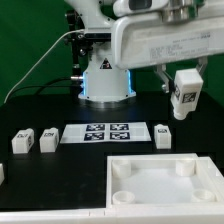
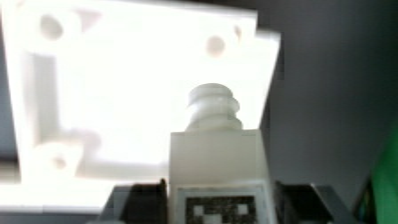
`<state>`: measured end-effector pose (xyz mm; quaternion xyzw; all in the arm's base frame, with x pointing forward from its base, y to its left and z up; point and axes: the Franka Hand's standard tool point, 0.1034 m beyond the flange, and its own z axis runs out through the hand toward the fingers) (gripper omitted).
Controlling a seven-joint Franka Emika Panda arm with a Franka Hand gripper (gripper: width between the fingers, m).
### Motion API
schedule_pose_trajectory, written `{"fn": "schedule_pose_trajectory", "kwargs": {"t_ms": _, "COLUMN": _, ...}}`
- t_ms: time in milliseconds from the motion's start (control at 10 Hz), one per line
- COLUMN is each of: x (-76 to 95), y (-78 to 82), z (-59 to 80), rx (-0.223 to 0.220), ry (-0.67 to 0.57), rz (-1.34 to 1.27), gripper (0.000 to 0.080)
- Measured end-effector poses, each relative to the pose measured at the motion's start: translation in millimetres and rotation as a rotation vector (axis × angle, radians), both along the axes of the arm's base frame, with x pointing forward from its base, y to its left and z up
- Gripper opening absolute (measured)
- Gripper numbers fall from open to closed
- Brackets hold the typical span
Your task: Assemble one leg
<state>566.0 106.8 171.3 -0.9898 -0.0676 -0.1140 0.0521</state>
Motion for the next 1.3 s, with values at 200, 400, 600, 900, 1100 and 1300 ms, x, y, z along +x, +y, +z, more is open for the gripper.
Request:
{"fn": "schedule_pose_trajectory", "kwargs": {"t_ms": 200, "x": 8.2, "y": -2.2, "z": -4.0, "rx": 0.007, "ry": -0.177, "rz": -0.005, "gripper": 0.0288}}
{"fn": "schedule_pose_trajectory", "kwargs": {"t_ms": 400, "x": 7.1, "y": -6.6, "z": -4.8, "rx": 0.013, "ry": -0.332, "rz": -0.019, "gripper": 0.0288}}
{"fn": "schedule_pose_trajectory", "kwargs": {"t_ms": 600, "x": 11.1, "y": -8.5, "z": -7.6, "rx": 0.007, "ry": -0.311, "rz": -0.009, "gripper": 0.0288}}
{"fn": "schedule_pose_trajectory", "kwargs": {"t_ms": 900, "x": 49.0, "y": -3.1, "z": -16.1, "rx": 0.023, "ry": -0.336, "rz": -0.011, "gripper": 0.0288}}
{"fn": "schedule_pose_trajectory", "kwargs": {"t_ms": 1100, "x": 56.4, "y": 1.1, "z": -39.3, "rx": 0.033, "ry": -0.338, "rz": -0.016, "gripper": 0.0288}}
{"fn": "schedule_pose_trajectory", "kwargs": {"t_ms": 1300, "x": 50.5, "y": 5.1, "z": -64.7, "rx": 0.036, "ry": -0.325, "rz": -0.016, "gripper": 0.0288}}
